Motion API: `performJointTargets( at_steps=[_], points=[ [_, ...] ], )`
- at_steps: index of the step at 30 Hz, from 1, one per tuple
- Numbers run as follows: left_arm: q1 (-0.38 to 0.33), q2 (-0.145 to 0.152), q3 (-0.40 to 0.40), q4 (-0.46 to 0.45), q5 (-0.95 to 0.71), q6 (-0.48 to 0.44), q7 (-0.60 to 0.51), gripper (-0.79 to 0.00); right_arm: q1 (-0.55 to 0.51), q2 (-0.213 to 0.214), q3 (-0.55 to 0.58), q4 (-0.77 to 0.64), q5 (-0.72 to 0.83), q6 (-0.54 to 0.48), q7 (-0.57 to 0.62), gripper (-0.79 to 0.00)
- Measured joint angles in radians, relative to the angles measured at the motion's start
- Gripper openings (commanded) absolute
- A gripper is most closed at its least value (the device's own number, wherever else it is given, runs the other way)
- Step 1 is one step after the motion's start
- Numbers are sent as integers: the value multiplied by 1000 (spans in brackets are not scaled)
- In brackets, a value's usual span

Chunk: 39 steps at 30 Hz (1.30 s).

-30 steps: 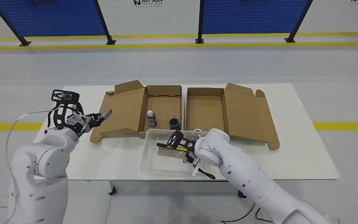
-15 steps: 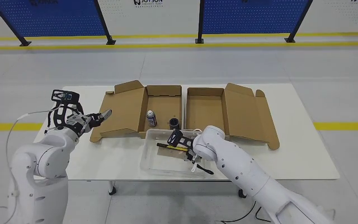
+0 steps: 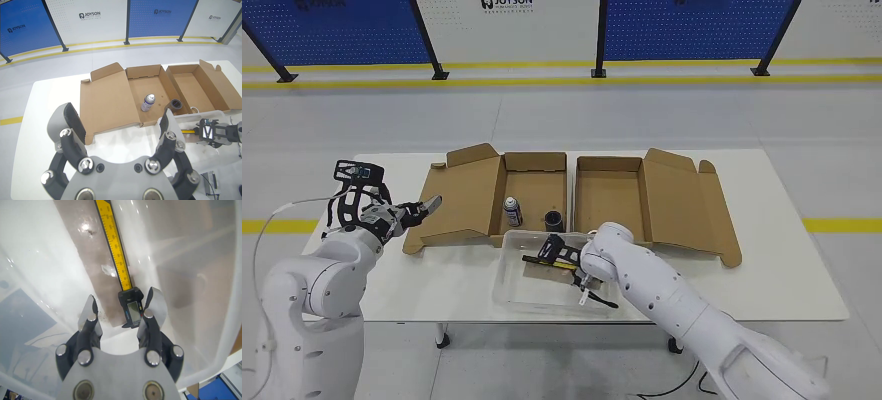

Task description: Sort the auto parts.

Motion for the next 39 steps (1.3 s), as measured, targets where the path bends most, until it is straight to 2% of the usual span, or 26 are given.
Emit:
performJointTargets(
  at_steps=[3,5,14,23,31,32,34,36,39],
  points=[
    [0,0,0,0,0,0,0,0,8,-10,-6,22,6,0,-3,-348],
    [0,0,0,0,0,0,0,0,12,-15,-9,33,7,0,-4,-394],
    [0,0,0,0,0,0,0,0,11,-27,-5,35,17,4,16,-406],
    [0,0,0,0,0,0,0,0,-24,-16,27,-20,38,11,56,-431],
    [0,0,0,0,0,0,0,0,-54,-6,43,-60,26,12,77,-320],
    [0,0,0,0,0,0,0,0,-56,-5,44,-63,23,12,79,-246],
    [0,0,0,0,0,0,0,0,-59,-4,46,-64,19,13,79,-209],
    [0,0,0,0,0,0,0,0,-59,-3,49,-63,15,14,78,-219],
    [0,0,0,0,0,0,0,0,-59,-4,54,-56,15,10,76,-336]
  ],
)
